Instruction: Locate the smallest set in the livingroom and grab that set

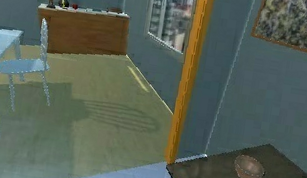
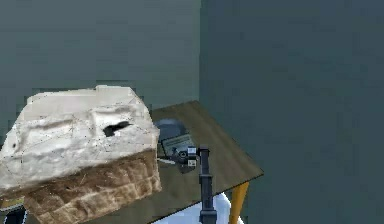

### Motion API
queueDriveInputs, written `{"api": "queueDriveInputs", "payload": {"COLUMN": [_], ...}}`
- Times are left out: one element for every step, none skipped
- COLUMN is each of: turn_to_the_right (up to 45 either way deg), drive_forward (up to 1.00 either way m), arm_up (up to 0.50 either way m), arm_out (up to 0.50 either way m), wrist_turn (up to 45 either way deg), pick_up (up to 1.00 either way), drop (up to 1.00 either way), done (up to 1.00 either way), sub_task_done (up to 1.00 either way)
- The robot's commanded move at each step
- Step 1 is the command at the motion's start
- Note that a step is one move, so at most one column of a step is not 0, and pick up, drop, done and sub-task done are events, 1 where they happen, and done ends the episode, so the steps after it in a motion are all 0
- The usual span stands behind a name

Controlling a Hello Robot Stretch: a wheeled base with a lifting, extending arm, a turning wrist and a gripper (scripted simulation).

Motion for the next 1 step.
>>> {"api": "queueDriveInputs", "payload": {"turn_to_the_right": [0.0], "drive_forward": [0.0], "arm_up": [0.1], "arm_out": [0.0], "wrist_turn": [0.0], "pick_up": [0.0], "drop": [0.0], "done": [0.0], "sub_task_done": [0.0]}}
